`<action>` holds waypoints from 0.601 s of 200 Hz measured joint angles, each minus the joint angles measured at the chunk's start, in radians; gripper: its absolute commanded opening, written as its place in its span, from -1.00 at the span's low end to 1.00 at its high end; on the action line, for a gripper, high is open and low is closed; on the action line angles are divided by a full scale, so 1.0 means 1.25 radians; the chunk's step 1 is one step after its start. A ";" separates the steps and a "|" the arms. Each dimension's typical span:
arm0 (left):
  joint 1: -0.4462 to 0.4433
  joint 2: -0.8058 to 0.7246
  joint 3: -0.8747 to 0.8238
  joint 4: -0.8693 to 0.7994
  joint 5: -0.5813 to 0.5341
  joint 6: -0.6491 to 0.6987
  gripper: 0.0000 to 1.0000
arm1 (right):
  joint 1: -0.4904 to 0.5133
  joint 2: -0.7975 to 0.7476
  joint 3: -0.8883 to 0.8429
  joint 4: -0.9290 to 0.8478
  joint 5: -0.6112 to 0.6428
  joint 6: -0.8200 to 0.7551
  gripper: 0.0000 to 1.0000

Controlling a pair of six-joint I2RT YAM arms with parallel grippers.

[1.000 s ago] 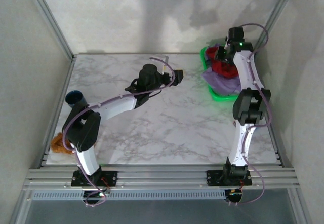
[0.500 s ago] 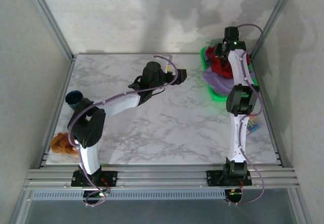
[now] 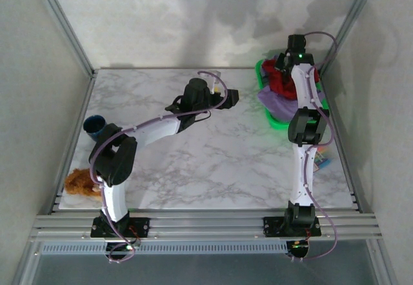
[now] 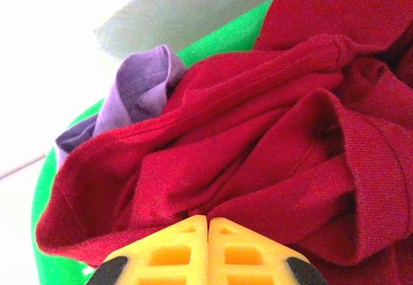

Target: Fold and stack the t-shirts

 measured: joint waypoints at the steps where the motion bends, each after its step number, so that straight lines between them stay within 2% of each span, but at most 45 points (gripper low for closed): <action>1: 0.000 0.000 0.000 0.000 0.000 0.000 0.99 | 0.000 0.000 0.000 0.000 0.000 0.000 -1.00; 42: 0.015 0.000 0.037 -0.004 0.035 -0.015 0.99 | 0.000 -0.100 -0.049 0.003 -0.030 -0.008 -1.00; 83: 0.064 0.000 0.063 0.019 0.111 -0.102 0.98 | 0.026 -0.357 -0.177 0.032 -0.041 -0.035 -1.00; 120: 0.110 -0.005 0.057 0.017 0.147 -0.125 0.94 | 0.113 -0.569 -0.240 0.048 -0.041 -0.072 -1.00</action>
